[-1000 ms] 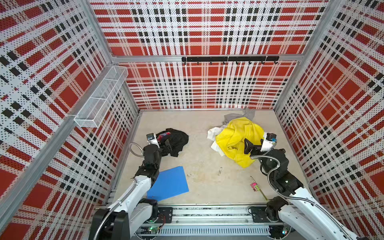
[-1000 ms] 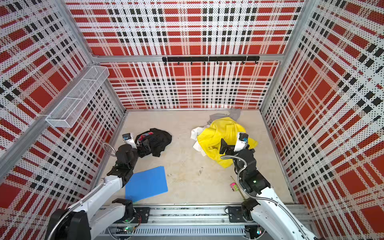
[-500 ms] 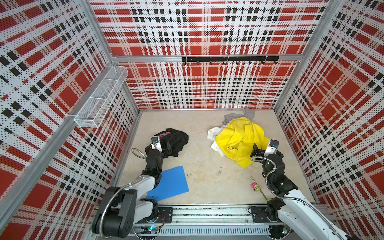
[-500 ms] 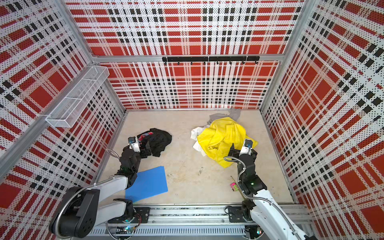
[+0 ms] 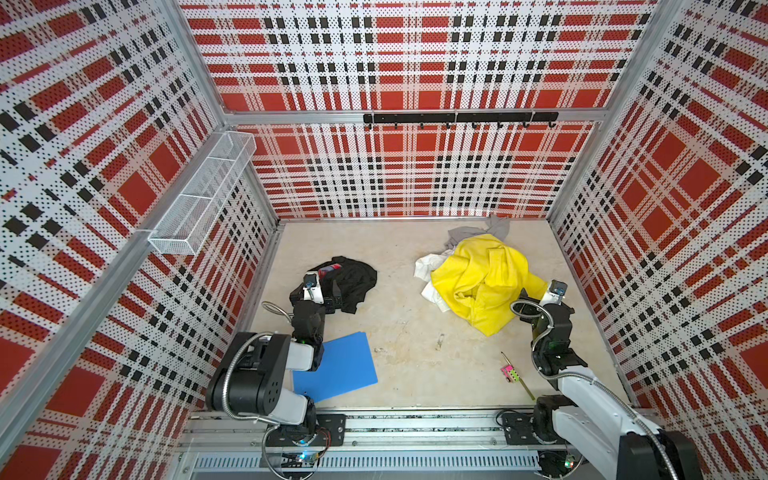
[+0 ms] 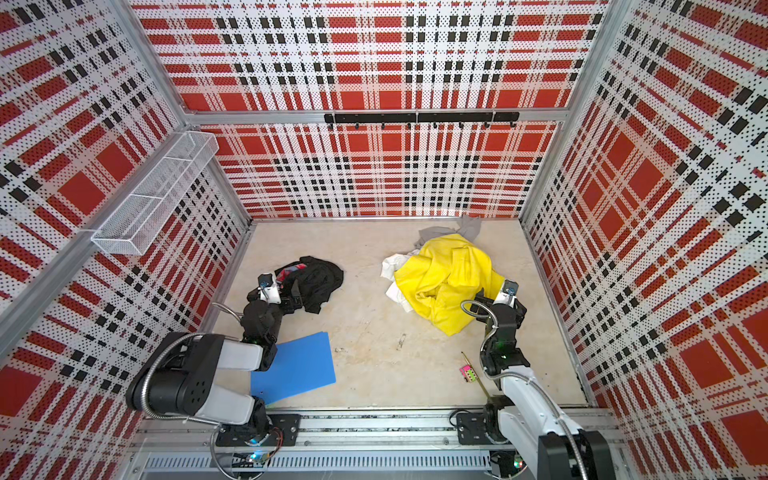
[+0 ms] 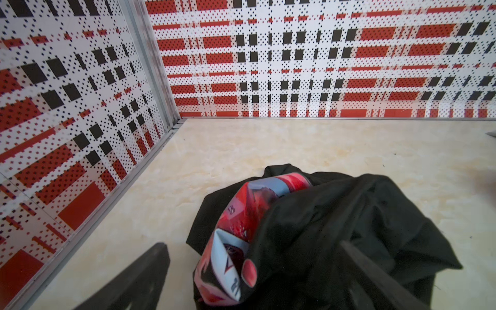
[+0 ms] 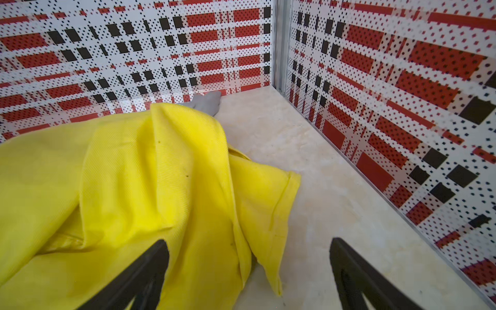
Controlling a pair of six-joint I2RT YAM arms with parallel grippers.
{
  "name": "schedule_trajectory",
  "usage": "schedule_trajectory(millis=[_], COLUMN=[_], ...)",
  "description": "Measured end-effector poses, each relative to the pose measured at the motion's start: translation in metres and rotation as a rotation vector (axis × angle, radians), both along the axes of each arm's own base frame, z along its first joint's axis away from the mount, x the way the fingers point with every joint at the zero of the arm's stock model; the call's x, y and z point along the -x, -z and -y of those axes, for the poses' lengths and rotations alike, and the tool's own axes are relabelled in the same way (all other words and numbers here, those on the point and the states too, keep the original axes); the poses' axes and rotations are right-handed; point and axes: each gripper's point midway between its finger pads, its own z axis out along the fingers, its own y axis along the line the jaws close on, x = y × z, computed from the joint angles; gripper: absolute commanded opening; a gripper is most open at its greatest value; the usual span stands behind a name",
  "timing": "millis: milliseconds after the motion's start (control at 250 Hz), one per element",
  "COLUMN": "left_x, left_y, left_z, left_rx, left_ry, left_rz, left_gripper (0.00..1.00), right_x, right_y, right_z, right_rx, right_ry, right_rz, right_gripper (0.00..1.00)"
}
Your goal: Pick out a specific cloth from the pile
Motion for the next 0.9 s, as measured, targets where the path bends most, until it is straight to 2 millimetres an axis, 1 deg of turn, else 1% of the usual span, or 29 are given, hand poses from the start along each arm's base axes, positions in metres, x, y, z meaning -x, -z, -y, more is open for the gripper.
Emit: schedule_trajectory(millis=[76,116,172,280,332,901], left_x=[-0.001,-0.002,-0.006,-0.016,-0.018,-0.018], left_y=[0.008,0.008,0.004,-0.009,-0.011,-0.006], left_z=[0.002,0.003,0.004,0.0,-0.001,0.003], left_rx=[0.001,0.003,0.011,0.03,0.034,0.056], left_ry=[0.016,0.025,0.044,0.055,0.06,0.088], left_rz=[-0.016,-0.019,-0.006,0.027,0.035,0.015], left_gripper=[0.99,0.99,0.99,0.99,0.99,0.99], right_x=[-0.005,-0.007,-0.011,-0.016,-0.018,-0.041], right_y=[0.005,0.008,0.012,0.02,0.023,0.007], right_z=[0.0,0.0,0.0,0.001,0.002,0.004], right_rx=[0.01,0.012,0.015,0.025,0.033,0.117], right_ry=[-0.001,-0.003,-0.002,0.006,0.007,0.012], right_rz=[0.0,-0.001,0.0,0.0,-0.004,0.107], right_gripper=[1.0,1.0,1.0,1.0,1.0,1.0])
